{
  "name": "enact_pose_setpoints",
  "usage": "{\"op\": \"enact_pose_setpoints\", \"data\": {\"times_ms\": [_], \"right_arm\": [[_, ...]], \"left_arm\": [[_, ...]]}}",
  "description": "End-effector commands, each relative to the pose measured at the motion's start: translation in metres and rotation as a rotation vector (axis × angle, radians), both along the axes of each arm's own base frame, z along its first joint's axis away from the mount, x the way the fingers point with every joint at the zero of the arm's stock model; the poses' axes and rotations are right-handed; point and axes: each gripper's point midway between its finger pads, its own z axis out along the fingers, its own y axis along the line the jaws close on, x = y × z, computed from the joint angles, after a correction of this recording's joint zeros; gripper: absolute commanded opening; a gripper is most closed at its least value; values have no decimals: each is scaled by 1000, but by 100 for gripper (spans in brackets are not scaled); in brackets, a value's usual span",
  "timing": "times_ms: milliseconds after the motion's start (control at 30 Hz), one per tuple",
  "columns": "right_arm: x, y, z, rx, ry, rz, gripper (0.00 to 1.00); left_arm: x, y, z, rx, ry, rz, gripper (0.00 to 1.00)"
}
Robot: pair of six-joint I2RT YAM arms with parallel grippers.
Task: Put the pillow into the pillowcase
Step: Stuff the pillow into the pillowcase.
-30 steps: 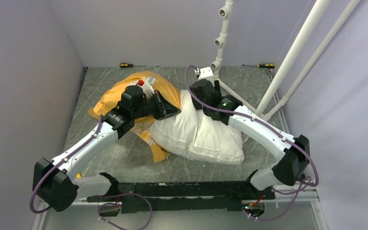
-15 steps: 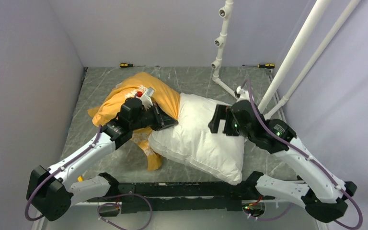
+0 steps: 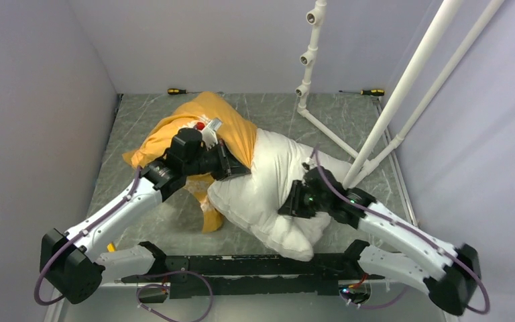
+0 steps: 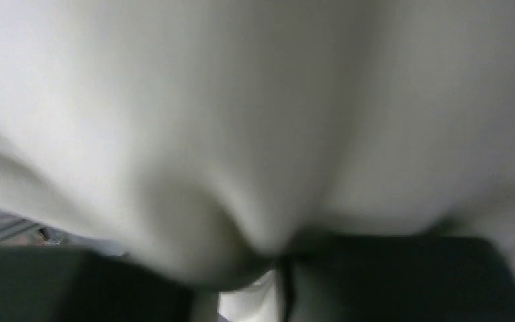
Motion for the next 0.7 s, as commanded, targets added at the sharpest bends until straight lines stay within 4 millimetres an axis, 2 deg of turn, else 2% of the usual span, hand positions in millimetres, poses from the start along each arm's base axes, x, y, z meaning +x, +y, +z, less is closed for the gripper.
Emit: {"op": "enact_pose_setpoints", "data": {"times_ms": [0, 33, 100, 167, 233, 267, 333, 400, 433, 500, 533, 600, 667], "right_arm": [[55, 91, 55, 307, -203, 125, 11], [68, 99, 67, 321, -247, 121, 0], [88, 116, 106, 391, -354, 134, 0], [99, 126, 146, 444, -457, 149, 0], [105, 124, 179, 479, -552, 131, 0], [109, 118, 186, 475, -580, 101, 0], [118, 103, 183, 414, -587, 35, 0], [121, 86, 163, 329, -555, -14, 0], [121, 79, 150, 288, -531, -34, 0], [118, 65, 122, 216, -485, -60, 0], [117, 59, 114, 192, -473, -79, 0], [113, 50, 92, 162, -434, -101, 0], [111, 46, 81, 160, -413, -113, 0]], "left_arm": [[-38, -29, 62, -61, -132, -233, 0], [-42, -31, 70, -60, -143, -243, 0], [-47, -33, 81, -66, -152, -251, 0], [-50, -32, 86, -60, -149, -240, 0], [-50, -29, 85, -47, -152, -218, 0], [-49, -26, 81, -33, -154, -200, 0], [-45, -19, 67, 7, -137, -156, 0], [-43, -14, 55, 33, -129, -132, 10], [-42, -12, 51, 42, -128, -130, 23], [-39, -5, 47, 89, -130, -116, 63], [-37, 2, 44, 137, -132, -101, 73], [-30, 24, 36, 268, -139, -43, 86], [-25, 53, 29, 414, -145, 23, 90]]}}
